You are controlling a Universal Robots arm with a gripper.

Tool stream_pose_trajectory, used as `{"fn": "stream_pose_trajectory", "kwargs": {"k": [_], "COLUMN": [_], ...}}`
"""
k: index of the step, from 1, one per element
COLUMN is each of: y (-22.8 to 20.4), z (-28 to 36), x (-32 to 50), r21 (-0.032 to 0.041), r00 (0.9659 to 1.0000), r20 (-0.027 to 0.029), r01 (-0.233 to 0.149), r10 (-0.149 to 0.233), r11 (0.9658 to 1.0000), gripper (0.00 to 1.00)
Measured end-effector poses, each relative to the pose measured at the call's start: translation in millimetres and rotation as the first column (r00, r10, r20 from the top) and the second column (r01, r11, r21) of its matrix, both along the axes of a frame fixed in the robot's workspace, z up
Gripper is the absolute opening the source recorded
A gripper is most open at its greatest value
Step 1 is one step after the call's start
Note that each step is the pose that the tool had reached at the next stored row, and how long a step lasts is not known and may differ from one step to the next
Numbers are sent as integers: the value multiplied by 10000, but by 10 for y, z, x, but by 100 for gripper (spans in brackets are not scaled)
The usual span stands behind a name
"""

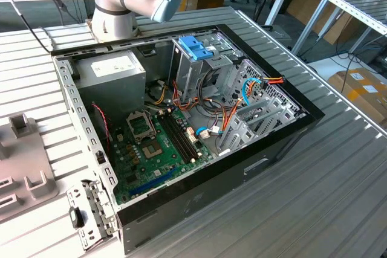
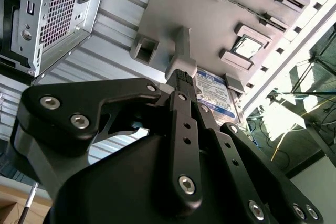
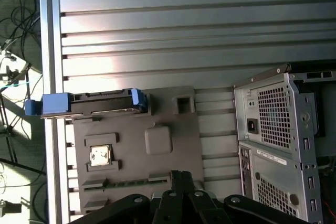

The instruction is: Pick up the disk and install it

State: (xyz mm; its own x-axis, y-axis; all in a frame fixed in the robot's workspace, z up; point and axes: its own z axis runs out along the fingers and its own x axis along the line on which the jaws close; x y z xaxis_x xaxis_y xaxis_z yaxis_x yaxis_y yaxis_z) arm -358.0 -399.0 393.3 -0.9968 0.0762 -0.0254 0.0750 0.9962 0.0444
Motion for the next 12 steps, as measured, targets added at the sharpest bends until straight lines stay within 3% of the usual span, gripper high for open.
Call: {"fn": "stream_pose_trajectory", "kwargs": {"k": [12], "y": [0], "z": [0], "x": [-76], "r21": [0], "r00": [10000], "r20": [0], "r01": [1], "r10": [-1], "r11": [10000], "gripper": [11]}}
